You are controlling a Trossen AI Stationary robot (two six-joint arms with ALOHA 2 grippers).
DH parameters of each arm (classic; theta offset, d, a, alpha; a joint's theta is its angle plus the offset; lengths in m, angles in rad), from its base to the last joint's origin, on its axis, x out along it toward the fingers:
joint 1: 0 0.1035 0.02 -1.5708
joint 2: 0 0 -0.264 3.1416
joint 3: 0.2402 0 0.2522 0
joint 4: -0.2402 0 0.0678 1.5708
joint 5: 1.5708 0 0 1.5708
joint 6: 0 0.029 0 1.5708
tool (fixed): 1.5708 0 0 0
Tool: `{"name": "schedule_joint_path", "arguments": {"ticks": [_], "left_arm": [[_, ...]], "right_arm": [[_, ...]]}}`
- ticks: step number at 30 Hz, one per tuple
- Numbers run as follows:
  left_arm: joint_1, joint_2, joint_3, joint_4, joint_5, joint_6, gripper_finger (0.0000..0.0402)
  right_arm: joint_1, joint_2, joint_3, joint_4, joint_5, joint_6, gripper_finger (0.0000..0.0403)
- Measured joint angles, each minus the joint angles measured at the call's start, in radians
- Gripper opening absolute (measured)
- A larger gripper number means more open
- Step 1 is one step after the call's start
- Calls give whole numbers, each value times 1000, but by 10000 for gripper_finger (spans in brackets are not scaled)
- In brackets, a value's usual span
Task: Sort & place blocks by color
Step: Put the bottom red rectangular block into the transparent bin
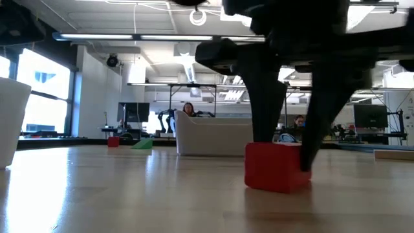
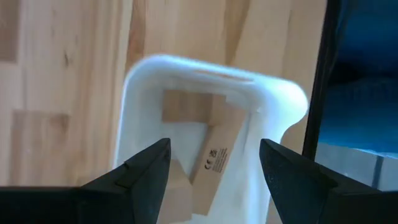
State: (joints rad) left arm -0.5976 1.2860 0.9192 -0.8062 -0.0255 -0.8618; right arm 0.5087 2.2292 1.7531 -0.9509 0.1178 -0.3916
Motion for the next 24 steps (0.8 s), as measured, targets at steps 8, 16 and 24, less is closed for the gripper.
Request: {"name": "schedule_joint_path", "arguments": {"ticks": [8,16,24], "left_arm": [[41,-79,0,-4,-127,147,234],[125,-154,0,-4,-268,306,234],[242,-207,0,-4,-492,453,234]], "right_arm": [[-66,-18,0,-46,28,44,97],[-156,-106,0,-49,36,48,97],[-270,-185,0,-47,117,-11,97]]}}
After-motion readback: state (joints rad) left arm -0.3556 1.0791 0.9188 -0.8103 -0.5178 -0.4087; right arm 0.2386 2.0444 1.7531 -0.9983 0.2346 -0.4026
